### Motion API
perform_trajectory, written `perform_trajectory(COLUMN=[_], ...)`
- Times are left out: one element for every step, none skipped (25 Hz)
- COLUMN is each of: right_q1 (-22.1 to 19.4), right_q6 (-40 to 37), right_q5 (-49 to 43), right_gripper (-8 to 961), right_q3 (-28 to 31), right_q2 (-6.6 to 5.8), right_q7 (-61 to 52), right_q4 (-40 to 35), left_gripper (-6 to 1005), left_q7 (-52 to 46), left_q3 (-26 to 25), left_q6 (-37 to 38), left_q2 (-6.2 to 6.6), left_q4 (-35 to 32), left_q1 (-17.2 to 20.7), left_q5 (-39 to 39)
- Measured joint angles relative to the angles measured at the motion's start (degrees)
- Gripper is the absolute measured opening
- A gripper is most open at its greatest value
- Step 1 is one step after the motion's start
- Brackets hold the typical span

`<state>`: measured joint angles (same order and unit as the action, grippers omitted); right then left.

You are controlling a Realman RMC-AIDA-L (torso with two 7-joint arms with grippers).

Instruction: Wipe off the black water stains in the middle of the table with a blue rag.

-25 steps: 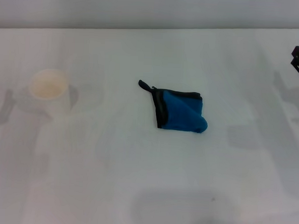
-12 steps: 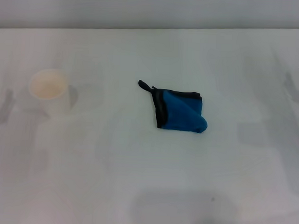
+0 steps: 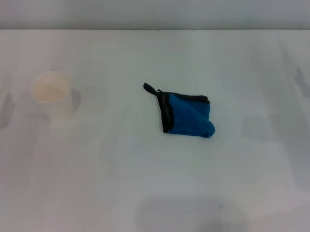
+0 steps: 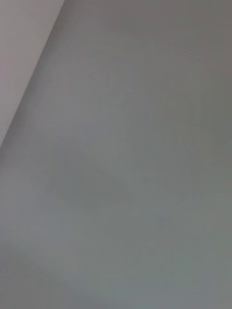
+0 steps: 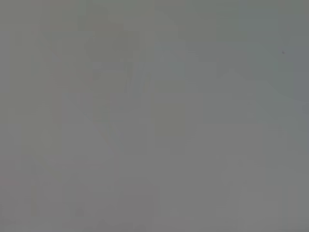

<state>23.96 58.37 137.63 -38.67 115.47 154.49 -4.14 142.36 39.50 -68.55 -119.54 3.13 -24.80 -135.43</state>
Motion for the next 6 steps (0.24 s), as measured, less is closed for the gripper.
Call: perform_trajectory(right_q1=[0.2, 0.4, 0.5, 0.5, 0.6, 0.7], right_q6=[-0.6, -1.0, -1.2, -1.3, -1.4, -1.4], right_q5=[0.0, 0.0, 0.0, 0.0, 0.0, 0.0], right_gripper=[856, 856, 856, 856, 856, 856], right_q3=[0.0, 0.0, 0.0, 0.0, 0.0, 0.0], right_q2=[-0.04, -0.07, -0.08, -0.07, -0.08, -0.08], right_q7=[0.0, 0.0, 0.0, 0.0, -0.1, -0.1], right_q4=[-0.4, -0.8, -1.2, -1.5, -1.8, -1.9], left_gripper=[880, 880, 880, 880, 880, 880], left_q7=[0.0, 0.0, 0.0, -0.1, -0.1, -0.2], left_q3=[0.0, 0.1, 0.2, 0.2, 0.2, 0.2], left_q6=[0.0, -0.1, -0.4, -0.6, -0.9, -1.1], left_q2=[-0.01, -0.02, -0.02, -0.02, -0.02, -0.02], left_q4=[0.0, 0.0, 0.0, 0.0, 0.0, 0.0], left_q1=[0.0, 0.0, 0.0, 0.0, 0.0, 0.1], left_q5=[0.0, 0.0, 0.1, 0.1, 0.1, 0.1])
